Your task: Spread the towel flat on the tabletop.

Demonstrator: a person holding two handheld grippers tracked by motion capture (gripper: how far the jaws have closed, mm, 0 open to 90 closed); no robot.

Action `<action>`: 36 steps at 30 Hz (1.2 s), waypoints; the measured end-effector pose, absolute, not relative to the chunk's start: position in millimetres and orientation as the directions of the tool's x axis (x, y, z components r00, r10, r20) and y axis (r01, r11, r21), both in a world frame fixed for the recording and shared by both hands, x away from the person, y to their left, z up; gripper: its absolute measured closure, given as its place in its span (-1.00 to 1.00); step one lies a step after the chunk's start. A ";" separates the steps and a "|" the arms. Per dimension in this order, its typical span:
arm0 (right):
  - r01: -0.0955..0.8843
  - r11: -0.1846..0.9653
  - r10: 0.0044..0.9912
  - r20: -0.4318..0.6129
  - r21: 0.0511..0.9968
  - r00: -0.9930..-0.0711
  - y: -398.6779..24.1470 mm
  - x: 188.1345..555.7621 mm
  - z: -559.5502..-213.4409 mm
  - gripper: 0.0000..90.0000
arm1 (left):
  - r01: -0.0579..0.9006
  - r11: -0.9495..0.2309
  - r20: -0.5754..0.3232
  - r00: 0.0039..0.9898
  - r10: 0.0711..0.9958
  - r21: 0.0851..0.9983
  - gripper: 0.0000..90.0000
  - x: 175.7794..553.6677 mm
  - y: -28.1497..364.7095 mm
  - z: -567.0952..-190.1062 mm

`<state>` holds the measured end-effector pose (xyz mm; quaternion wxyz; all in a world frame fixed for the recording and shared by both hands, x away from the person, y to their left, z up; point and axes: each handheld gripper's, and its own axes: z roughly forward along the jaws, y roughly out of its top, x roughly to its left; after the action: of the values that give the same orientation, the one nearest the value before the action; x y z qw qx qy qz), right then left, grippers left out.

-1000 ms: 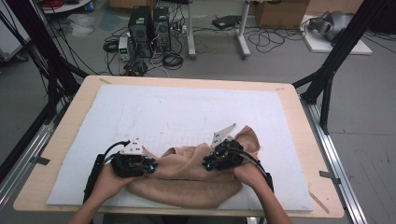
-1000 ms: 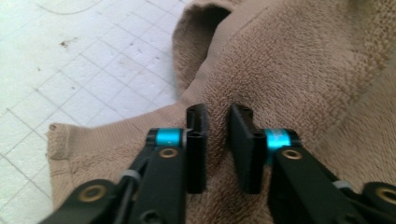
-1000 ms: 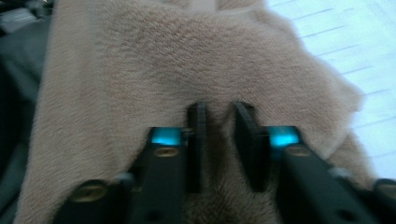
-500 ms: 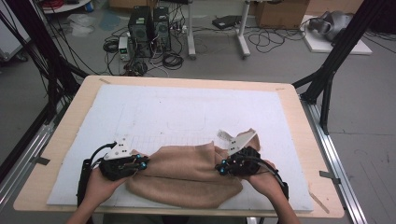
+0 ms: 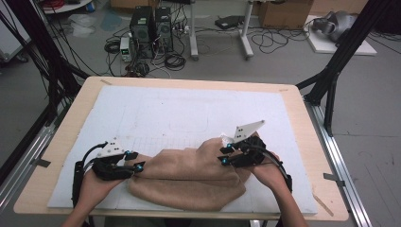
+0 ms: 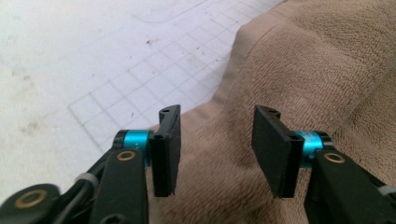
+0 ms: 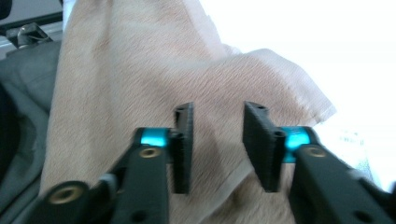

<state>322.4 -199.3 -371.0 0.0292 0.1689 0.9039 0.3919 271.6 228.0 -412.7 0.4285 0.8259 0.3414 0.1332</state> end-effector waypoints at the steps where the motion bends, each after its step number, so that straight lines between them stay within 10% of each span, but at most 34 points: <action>1: 0.291 0.630 0.322 0.099 0.720 -0.942 -196.2 325.9 -373.5 0.16 | 0.451 -0.399 -0.073 0.730 0.680 0.798 0.16 270.6 230.1 -413.5; 5: 0.297 0.670 0.292 0.126 0.680 -0.948 -182.8 325.3 -393.8 0.10 | 0.488 -0.443 -0.095 0.745 0.660 0.752 0.16 272.8 230.4 -424.7; 13: 0.293 0.652 0.299 0.118 0.699 -0.947 -183.0 313.3 -413.2 0.79 | 0.491 -0.459 -0.102 0.757 0.645 0.741 0.87 279.4 223.8 -433.3; 36: 0.285 0.493 0.409 0.070 0.822 -0.910 -210.6 333.0 -349.9 0.83 | 0.346 -0.347 0.027 0.674 0.739 0.872 0.92 313.5 219.5 -362.3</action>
<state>333.0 -210.6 -349.9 0.0671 0.2014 0.8614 0.4614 313.5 219.5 -362.3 0.4576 0.7921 0.3423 0.2146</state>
